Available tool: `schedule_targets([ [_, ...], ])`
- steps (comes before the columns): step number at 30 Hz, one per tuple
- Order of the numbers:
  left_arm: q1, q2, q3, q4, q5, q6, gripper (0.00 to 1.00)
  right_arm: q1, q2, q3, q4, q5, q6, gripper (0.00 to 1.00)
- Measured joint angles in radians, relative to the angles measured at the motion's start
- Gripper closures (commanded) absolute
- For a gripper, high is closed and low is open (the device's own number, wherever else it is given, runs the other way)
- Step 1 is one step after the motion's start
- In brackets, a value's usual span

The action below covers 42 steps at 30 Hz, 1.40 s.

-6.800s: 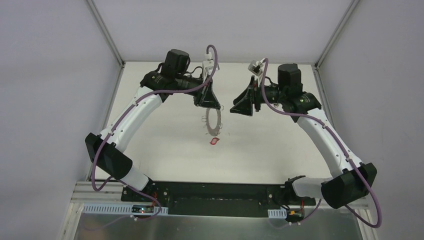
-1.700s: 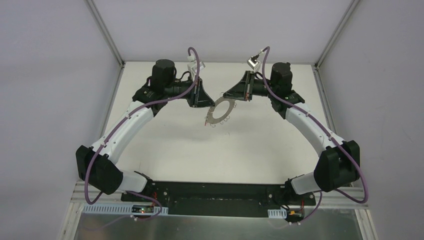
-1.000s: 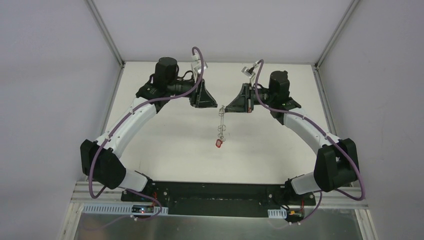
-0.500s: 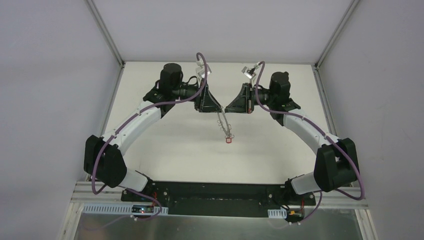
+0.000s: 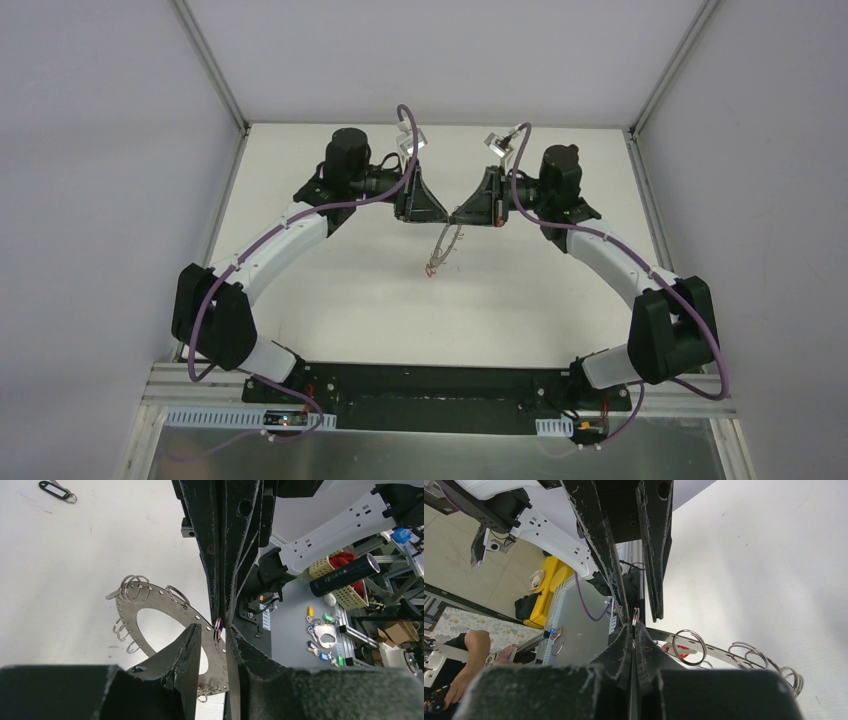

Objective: Put the keys on the keyring

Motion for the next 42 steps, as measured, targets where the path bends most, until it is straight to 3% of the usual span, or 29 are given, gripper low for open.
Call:
schedule_targets([
  [28,0.000,0.002,-0.031,0.066,0.001,-0.068,0.86,-0.017,-0.018,-0.029,0.006,0.033,0.002,1.00],
  [34,0.000,0.006,-0.030,0.068,0.000,-0.086,0.99,-0.017,-0.018,-0.035,0.021,0.032,0.015,1.00],
  [42,0.000,0.013,-0.026,0.077,0.000,-0.102,1.00,-0.016,-0.018,-0.043,0.038,0.037,0.024,1.00],
])
